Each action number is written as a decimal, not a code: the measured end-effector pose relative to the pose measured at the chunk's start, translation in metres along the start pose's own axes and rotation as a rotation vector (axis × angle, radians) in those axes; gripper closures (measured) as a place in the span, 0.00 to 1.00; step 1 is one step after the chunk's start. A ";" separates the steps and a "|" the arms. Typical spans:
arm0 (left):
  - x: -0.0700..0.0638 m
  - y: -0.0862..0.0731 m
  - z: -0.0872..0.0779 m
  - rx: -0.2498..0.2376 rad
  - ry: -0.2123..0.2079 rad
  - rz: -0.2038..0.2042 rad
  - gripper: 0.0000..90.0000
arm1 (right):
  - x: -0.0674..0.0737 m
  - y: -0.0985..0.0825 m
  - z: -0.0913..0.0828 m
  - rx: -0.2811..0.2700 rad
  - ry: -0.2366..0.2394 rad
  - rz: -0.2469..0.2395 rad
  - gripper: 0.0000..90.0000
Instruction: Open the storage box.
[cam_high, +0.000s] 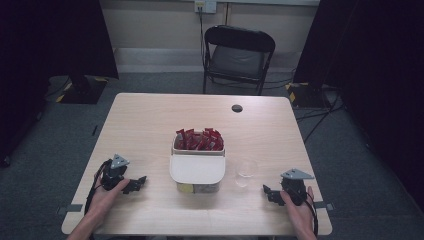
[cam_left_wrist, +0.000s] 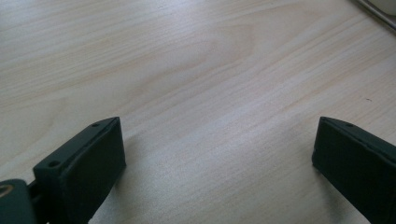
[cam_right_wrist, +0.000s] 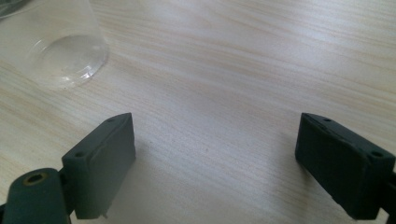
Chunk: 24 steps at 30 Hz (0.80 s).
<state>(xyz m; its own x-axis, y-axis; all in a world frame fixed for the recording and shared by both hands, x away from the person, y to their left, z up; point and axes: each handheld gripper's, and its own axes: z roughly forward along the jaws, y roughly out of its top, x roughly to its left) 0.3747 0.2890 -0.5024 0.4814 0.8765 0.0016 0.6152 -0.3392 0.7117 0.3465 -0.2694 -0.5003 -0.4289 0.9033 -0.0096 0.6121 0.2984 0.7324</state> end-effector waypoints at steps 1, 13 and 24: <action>0.000 0.000 0.000 0.000 0.000 0.000 0.02 | 0.000 0.000 0.000 0.000 -0.002 0.001 0.13; 0.002 0.001 -0.004 -0.007 0.024 -0.033 0.17 | -0.001 -0.001 0.000 -0.001 -0.004 -0.001 0.13; -0.002 0.002 -0.014 -0.017 -0.062 -0.046 0.18 | -0.001 -0.001 0.000 -0.001 -0.004 -0.001 0.13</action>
<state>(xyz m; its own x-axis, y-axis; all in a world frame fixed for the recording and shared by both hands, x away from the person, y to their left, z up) 0.3663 0.2914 -0.4916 0.4912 0.8678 -0.0748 0.6272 -0.2928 0.7217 0.3461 -0.2703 -0.5004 -0.4267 0.9043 -0.0131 0.6108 0.2988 0.7332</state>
